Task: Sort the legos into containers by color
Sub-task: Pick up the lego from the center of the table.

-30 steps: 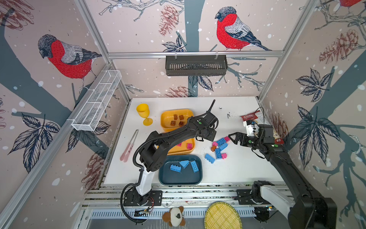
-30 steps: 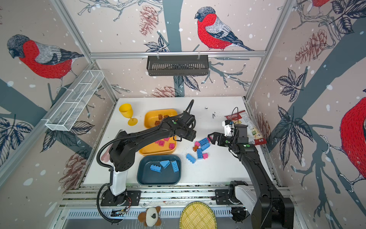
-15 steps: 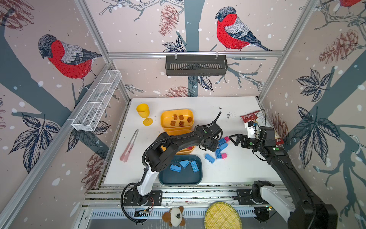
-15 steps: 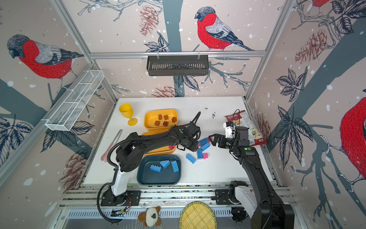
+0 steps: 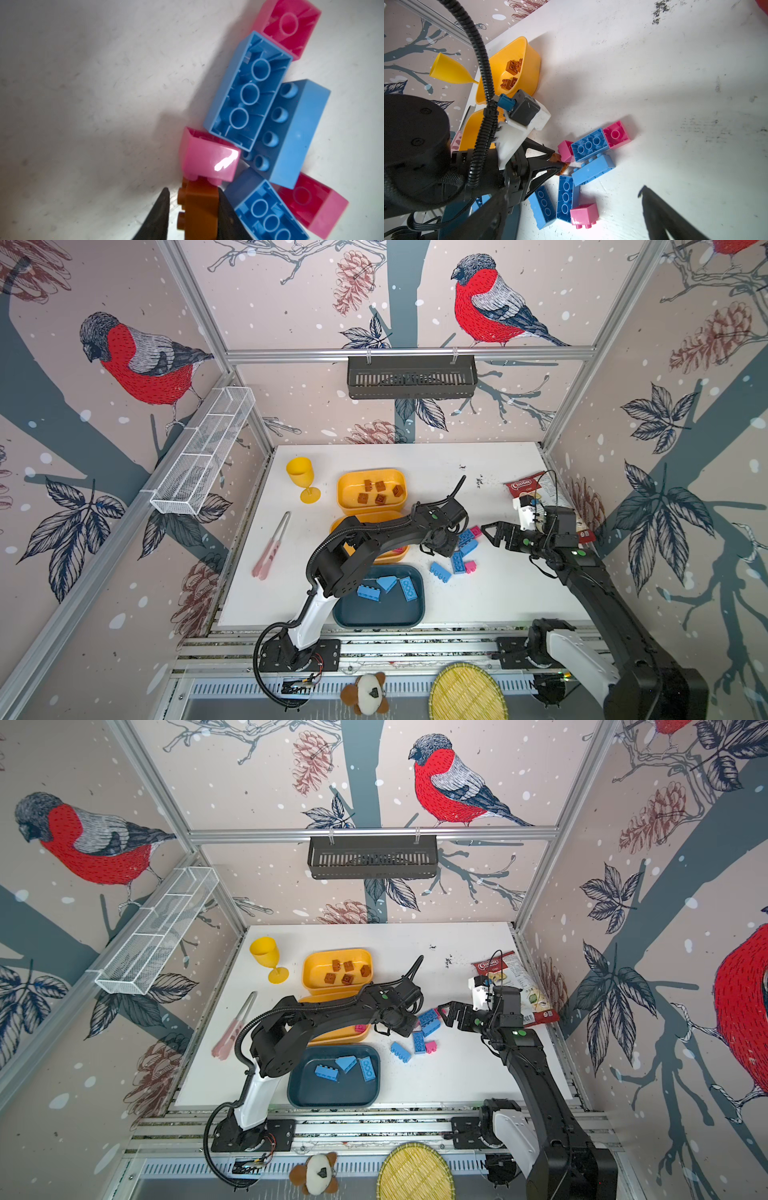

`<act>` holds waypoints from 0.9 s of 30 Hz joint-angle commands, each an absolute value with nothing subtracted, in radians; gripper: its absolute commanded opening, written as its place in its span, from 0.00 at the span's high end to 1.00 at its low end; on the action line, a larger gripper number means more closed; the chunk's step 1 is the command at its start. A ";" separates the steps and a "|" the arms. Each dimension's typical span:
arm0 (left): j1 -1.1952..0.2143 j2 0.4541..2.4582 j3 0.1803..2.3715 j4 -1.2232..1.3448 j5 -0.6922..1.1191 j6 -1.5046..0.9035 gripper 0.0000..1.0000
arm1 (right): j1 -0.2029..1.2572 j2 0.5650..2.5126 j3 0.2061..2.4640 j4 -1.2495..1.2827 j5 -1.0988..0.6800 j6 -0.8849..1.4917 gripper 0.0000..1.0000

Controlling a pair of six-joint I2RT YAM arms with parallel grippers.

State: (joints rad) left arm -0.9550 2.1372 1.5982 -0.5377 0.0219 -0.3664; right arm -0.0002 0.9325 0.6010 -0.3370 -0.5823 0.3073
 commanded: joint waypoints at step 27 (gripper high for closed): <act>-0.936 2.202 1.652 -0.566 0.062 -0.348 0.64 | 0.001 0.925 0.583 -0.310 -0.595 0.304 0.01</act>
